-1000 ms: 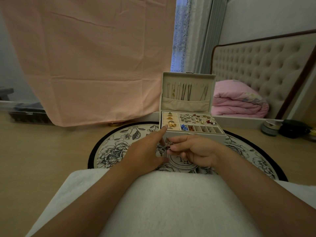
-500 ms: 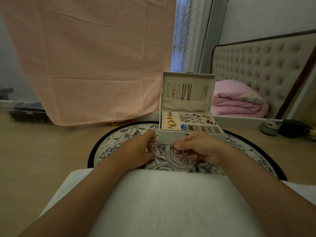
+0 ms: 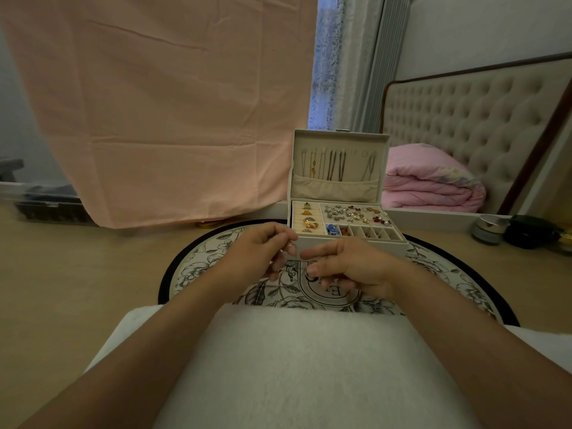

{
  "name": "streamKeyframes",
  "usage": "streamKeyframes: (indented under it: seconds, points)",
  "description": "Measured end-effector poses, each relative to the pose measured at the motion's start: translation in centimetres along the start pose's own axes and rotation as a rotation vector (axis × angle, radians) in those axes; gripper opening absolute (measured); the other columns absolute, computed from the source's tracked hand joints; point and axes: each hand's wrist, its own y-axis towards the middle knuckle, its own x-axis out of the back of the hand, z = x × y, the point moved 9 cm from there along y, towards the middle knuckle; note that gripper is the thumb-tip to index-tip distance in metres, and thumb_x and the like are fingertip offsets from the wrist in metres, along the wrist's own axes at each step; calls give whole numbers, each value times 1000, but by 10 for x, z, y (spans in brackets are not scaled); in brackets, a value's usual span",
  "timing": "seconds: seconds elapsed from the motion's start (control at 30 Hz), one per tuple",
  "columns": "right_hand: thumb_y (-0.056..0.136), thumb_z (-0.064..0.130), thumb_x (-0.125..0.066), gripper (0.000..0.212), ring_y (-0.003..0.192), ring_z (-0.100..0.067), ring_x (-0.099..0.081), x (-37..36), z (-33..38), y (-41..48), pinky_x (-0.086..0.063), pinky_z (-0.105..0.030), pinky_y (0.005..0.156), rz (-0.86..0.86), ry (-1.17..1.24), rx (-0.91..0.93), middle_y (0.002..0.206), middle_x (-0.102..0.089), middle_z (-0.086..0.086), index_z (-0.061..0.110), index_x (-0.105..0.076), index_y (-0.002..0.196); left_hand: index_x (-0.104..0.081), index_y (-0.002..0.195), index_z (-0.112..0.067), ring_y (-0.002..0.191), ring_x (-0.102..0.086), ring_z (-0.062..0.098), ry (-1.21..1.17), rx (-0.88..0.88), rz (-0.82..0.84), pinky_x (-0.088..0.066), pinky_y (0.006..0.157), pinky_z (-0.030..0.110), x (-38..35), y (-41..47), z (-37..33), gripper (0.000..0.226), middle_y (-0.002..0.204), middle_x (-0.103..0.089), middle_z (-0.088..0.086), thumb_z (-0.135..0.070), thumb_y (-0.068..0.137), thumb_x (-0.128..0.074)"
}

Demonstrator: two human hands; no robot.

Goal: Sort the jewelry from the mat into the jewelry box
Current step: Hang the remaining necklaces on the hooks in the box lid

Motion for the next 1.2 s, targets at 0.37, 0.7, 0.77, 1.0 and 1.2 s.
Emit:
streamKeyframes:
  seconds: [0.37, 0.7, 0.77, 1.0, 1.2]
  points:
    - [90, 6, -69, 27, 74, -10, -73, -11, -12, 9, -30, -16, 43, -97, 242, -21, 95, -78, -1, 15, -72, 115, -69, 97, -22, 45, -62, 7, 368, -119, -63, -44, 42, 18, -10, -7, 1, 24, 67, -69, -1, -6, 81, -78]
    - [80, 18, -82, 23, 89, -4, -61, 24, -1, -2, -44, -20, 70, -282, -140, 26, 97, -76, 5, 24, -79, 102, -73, 100, -27, 69, -69, 5, 565, -197, -202, -58, 68, 22, 34, -1, -4, 19, 82, -72, -8, -13, 88, -73]
    - [83, 17, -80, 16, 96, -1, -63, 24, 2, -1, -42, -17, 76, -280, -165, 57, 90, -78, 7, 22, -80, 97, -71, 111, -28, 76, -65, 6, 708, -222, -180, -55, 73, 22, 33, 0, -3, 23, 93, -69, -9, -14, 93, -65]
    - [85, 27, -78, 5, 86, -8, -65, 17, 16, -4, -46, -20, 71, -315, -246, 181, 88, -74, 2, 22, -78, 86, -63, 96, -25, 95, -53, 11, 741, -182, -116, -41, 79, 24, 17, 4, 8, 22, 101, -58, -4, -17, 103, -43]
    - [84, 21, -79, 3, 70, 0, -62, 21, 22, -6, -45, -16, 63, -363, -171, 277, 80, -73, 7, 24, -79, 82, -54, 72, -21, 72, -51, 10, 395, -131, -77, -49, 76, 40, 7, 5, 14, 27, 75, -52, -5, -27, 99, -54]
